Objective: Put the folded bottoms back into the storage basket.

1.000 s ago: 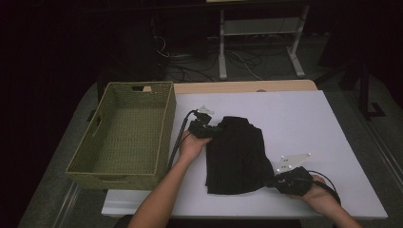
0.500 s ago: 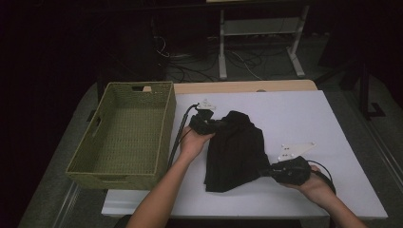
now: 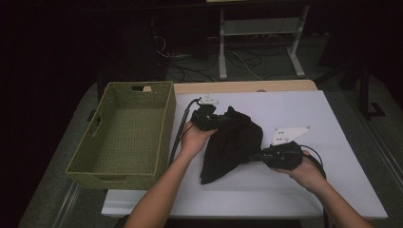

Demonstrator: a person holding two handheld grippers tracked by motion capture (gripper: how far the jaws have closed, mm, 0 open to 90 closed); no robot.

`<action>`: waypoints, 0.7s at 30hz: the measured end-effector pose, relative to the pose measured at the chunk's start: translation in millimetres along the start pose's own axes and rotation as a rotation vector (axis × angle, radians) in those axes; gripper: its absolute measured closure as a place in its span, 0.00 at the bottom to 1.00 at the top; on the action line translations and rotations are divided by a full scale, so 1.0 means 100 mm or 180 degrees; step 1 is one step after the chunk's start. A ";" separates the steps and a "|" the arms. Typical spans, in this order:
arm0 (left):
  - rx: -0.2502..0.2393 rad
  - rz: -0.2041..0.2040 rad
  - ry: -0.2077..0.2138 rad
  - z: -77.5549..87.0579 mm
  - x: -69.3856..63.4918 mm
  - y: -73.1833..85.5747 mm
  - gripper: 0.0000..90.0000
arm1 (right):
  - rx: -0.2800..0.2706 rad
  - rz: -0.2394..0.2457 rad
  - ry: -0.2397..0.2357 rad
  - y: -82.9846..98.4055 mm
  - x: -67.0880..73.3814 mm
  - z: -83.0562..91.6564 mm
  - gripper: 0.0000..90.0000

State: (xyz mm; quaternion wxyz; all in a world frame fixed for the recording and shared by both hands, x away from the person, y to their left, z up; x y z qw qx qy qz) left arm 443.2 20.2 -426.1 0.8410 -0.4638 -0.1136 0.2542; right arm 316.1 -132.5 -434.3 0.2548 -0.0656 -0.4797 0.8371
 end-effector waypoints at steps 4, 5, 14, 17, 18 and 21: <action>-0.0032 0.0034 -0.0016 0.06 0.00 -0.11 0.91 | -0.0050 0.0007 -0.0024 -0.10 -0.02 -0.01 0.92; -0.0021 0.0041 -0.0026 0.08 0.01 -0.15 0.91 | -0.0090 0.0002 -0.0049 -0.20 -0.04 -0.01 0.92; -0.0030 0.0055 -0.0063 0.30 0.03 -0.45 0.92 | -0.0221 0.0119 -0.0069 -0.59 -0.05 0.05 0.92; -0.0052 0.0039 -0.0083 0.44 0.04 -0.61 0.92 | -0.0286 0.0163 -0.0092 -0.78 -0.04 0.09 0.92; -0.0052 0.0039 -0.0083 0.44 0.04 -0.61 0.91 | -0.0286 0.0163 -0.0092 -0.78 -0.04 0.09 0.92; -0.0065 0.0022 -0.0105 0.58 0.08 -0.73 0.91 | -0.0315 0.0212 -0.0114 -0.97 -0.01 0.11 0.92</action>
Point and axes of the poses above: each handheld gripper's, and its own axes: z roughly backward along the jaws, y roughly out of its underside, x roughly to its left, the point moved 7 cm from there along -z, roughly forward along the jaws, and after that the axes turned 5 degrees about -z, right-handed, at the moved point
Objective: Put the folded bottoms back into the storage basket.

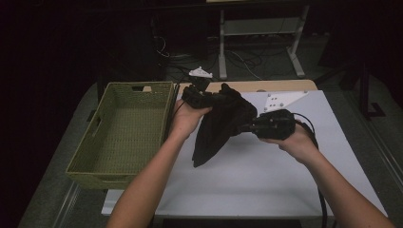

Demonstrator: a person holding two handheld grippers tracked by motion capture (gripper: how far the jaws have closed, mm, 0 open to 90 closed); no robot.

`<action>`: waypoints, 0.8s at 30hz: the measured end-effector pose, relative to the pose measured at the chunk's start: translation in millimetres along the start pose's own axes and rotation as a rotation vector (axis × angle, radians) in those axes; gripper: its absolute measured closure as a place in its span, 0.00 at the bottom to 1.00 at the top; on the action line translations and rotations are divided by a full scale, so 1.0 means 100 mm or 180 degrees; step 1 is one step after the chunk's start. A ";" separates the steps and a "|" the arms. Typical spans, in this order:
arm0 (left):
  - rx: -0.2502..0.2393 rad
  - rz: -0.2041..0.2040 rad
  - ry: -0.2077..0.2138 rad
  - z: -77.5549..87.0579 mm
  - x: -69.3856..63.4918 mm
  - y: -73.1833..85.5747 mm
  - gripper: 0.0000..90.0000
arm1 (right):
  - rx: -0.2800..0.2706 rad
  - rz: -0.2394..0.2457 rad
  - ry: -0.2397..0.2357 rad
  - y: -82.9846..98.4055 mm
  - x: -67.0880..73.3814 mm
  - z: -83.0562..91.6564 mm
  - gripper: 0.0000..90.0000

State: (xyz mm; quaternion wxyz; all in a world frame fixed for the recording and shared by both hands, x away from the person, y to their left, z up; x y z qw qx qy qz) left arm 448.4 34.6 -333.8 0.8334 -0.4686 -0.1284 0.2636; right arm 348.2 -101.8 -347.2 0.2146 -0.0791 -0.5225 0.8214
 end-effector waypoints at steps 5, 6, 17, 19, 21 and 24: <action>-0.0030 -0.0011 -0.0029 0.14 0.07 -0.08 0.91 | -0.0038 0.0054 -0.0044 -0.20 0.01 -0.05 0.92; -0.0030 -0.0007 -0.0028 0.16 0.09 -0.09 0.91 | -0.0041 0.0064 -0.0047 -0.23 0.01 -0.06 0.92; -0.0150 0.0041 -0.0105 0.47 0.29 -0.13 0.91 | -0.0069 0.0173 -0.0127 -0.57 0.09 -0.25 0.92; -0.0178 0.0064 -0.0127 0.54 0.34 -0.13 0.91 | -0.0074 0.0206 -0.0145 -0.64 0.11 -0.30 0.92; -0.0208 0.0069 -0.0142 0.63 0.38 -0.14 0.91 | -0.0084 0.0220 -0.0168 -0.71 0.13 -0.33 0.92; -0.0242 0.0060 -0.0176 0.79 0.46 -0.14 0.91 | -0.0108 0.0251 -0.0216 -0.84 0.17 -0.43 0.92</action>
Point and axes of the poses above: each handheld gripper's, and its own axes: z roughly backward along the jaws, y roughly out of its underside, x roughly to its left, the point moved 7 cm from there along -z, roughly forward along the jaws, and after that the axes turned 5 degrees about -z, right-handed, at the moved point
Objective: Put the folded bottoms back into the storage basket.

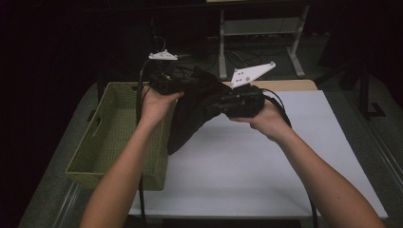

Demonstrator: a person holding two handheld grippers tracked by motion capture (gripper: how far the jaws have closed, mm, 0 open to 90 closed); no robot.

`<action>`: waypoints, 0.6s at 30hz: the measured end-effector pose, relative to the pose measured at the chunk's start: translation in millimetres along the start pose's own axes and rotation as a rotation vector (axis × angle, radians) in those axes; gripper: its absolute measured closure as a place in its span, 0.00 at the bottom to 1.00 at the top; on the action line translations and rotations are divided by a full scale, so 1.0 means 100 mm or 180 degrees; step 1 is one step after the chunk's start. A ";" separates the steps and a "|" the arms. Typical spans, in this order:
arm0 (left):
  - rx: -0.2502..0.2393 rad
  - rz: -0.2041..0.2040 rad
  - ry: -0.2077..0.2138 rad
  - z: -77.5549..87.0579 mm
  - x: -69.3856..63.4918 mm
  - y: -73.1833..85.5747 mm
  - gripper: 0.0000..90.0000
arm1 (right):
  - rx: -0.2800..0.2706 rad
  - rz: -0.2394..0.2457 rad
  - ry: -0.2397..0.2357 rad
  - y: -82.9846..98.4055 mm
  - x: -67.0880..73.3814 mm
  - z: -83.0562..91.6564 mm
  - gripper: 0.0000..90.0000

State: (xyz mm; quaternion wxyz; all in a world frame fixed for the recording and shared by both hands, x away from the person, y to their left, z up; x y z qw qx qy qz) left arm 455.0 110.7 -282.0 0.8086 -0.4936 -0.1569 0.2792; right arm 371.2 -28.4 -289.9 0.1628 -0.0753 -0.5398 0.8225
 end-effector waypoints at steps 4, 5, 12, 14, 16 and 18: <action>-0.0018 -0.0015 -0.0045 0.14 0.10 0.00 0.91 | 0.0008 0.0022 -0.0036 -0.09 0.03 -0.10 0.92; -0.0021 -0.0014 -0.0056 0.17 0.11 0.01 0.91 | 0.0014 0.0034 -0.0056 -0.13 0.05 -0.16 0.92; -0.0044 -0.0008 -0.0177 0.46 0.35 0.08 0.91 | 0.0040 0.0084 -0.0168 -0.32 0.14 -0.47 0.92; -0.0078 0.0006 -0.0200 0.53 0.40 0.10 0.91 | 0.0049 0.0090 -0.0190 -0.36 0.17 -0.54 0.92; -0.0087 0.0012 -0.0239 0.61 0.47 0.13 0.91 | 0.0061 0.0116 -0.0212 -0.41 0.20 -0.63 0.92; -0.0090 0.0032 -0.0268 0.68 0.53 0.17 0.91 | 0.0073 0.0131 -0.0221 -0.45 0.22 -0.70 0.92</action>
Point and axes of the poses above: each handheld gripper's, and its own axes: z roughly backward along the jaws, y roughly out of its underside, x roughly to its left, the point moved 7 cm from there along -z, roughly forward along the jaws, and after that the axes turned 5 degrees about -z, right-handed, at the moved point
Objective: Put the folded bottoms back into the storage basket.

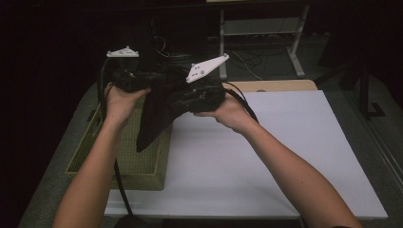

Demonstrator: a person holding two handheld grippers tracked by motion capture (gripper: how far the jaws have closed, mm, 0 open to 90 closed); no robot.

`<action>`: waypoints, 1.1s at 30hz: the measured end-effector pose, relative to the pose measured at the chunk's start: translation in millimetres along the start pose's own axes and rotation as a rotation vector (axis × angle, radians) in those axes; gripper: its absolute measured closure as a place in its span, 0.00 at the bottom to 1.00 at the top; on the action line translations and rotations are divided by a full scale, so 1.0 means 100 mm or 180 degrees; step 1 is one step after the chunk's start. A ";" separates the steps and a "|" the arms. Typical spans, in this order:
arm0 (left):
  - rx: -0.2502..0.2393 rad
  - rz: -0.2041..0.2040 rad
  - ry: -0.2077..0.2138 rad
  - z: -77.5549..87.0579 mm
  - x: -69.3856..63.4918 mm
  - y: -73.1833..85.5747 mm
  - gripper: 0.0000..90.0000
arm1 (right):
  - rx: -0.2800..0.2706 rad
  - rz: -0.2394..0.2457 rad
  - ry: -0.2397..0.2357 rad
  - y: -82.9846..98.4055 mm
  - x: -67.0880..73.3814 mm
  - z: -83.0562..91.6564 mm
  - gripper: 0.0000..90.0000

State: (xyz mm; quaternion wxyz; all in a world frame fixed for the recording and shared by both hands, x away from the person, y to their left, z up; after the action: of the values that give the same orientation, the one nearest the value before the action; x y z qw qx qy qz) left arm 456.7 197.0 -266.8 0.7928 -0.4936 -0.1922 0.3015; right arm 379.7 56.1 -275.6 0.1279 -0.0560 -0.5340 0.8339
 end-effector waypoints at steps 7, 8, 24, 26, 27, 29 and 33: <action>0.0025 0.0042 -0.0095 0.14 0.19 0.14 0.91 | 0.0050 0.0034 -0.0059 -0.12 0.05 -0.25 0.92; 0.0051 0.0049 -0.0135 0.18 0.25 0.19 0.91 | 0.0073 0.0035 -0.0084 -0.14 0.07 -0.34 0.92; 0.0201 0.0148 -0.0464 0.42 0.72 0.61 0.91 | 0.0238 0.0017 -0.0229 -0.13 0.15 -1.02 0.92; 0.0242 0.0174 -0.0503 0.42 0.77 0.69 0.91 | 0.0280 0.0009 -0.0248 -0.10 0.15 -1.09 0.92; 0.0242 0.0174 -0.0503 0.42 0.77 0.69 0.91 | 0.0301 0.0012 -0.0251 -0.08 0.16 -1.13 0.92; 0.0252 0.0210 -0.0526 0.42 0.82 0.76 0.91 | 0.0334 -0.0006 -0.0266 -0.04 0.17 -1.20 0.92; 0.0301 0.0283 -0.0556 0.39 0.90 0.91 0.91 | 0.0392 -0.0008 -0.0287 0.01 0.19 -1.30 0.92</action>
State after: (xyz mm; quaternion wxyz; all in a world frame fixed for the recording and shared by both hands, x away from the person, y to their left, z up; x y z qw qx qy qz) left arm 474.2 313.1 -330.9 0.7813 -0.4355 -0.2241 0.3870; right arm 391.5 174.6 -331.2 0.1080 -0.0097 -0.4869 0.8667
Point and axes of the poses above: each handheld gripper's, and its own axes: z roughly backward along the jaws, y roughly out of its underside, x roughly to its left, the point moved 7 cm from there along -z, roughly forward along the jaws, and after that the axes turned 5 degrees about -z, right-handed, at the moved point
